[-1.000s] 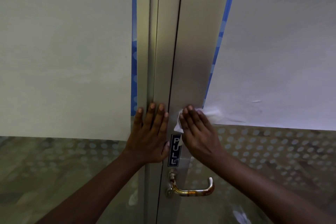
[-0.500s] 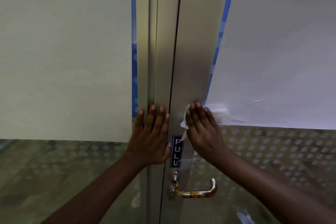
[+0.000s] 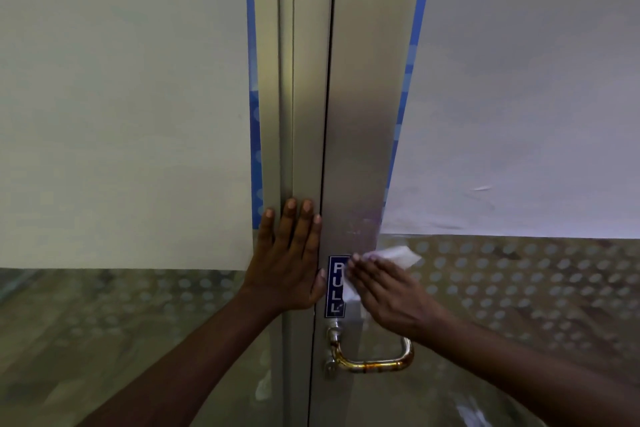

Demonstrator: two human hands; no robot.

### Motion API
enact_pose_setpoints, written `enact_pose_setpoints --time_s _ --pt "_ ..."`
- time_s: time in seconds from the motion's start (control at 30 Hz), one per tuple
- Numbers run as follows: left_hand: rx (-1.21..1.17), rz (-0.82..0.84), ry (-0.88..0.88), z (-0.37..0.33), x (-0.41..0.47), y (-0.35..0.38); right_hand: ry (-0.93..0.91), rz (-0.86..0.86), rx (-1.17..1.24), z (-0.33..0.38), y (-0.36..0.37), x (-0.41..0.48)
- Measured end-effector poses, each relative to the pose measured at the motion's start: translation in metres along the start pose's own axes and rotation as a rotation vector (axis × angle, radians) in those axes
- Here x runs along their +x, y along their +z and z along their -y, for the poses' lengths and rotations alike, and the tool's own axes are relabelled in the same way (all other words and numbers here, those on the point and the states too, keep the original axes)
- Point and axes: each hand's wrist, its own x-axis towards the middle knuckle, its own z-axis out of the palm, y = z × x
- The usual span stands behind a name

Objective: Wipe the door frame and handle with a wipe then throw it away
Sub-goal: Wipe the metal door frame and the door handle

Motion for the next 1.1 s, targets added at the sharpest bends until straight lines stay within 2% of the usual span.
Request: enact_pose_setpoints --time_s 0.1,0.2,0.33,0.47,0.53,0.63,0.8,0.87,0.97,1.1 --pt "-0.006 -0.001 -0.004 0.0 0.0 0.001 0.212 -0.107 -0.014 -0.017 -0.01 0.024" --pt "-0.021 -0.004 -0.01 0.001 0.0 0.002 0.285 -0.161 -0.03 -0.023 -0.012 0.036" --pt "-0.016 -0.005 -0.009 0.0 -0.001 0.002 0.175 -0.157 -0.015 -0.007 -0.002 0.024" --pt "-0.013 0.001 -0.005 0.001 -0.002 0.001 -0.092 -0.004 0.006 0.019 0.008 -0.015" --pt "-0.005 0.009 -0.006 0.001 -0.001 0.0 -0.162 0.083 0.029 0.023 0.007 -0.025" --pt "-0.003 0.007 -0.003 0.0 -0.001 0.001 -0.127 0.078 0.054 0.01 0.002 -0.014" --pt "-0.011 -0.016 -0.011 0.0 -0.001 0.004 0.198 -0.106 0.011 -0.025 -0.009 0.035" --pt "-0.019 -0.016 -0.009 -0.001 -0.002 0.005 0.239 -0.157 0.018 -0.024 -0.008 0.042" --pt "-0.016 -0.008 -0.01 0.0 -0.003 0.006 0.171 -0.158 0.027 -0.016 -0.003 0.033" --pt "-0.006 0.004 -0.007 0.0 -0.003 0.004 -0.049 -0.051 0.02 0.002 0.004 0.001"
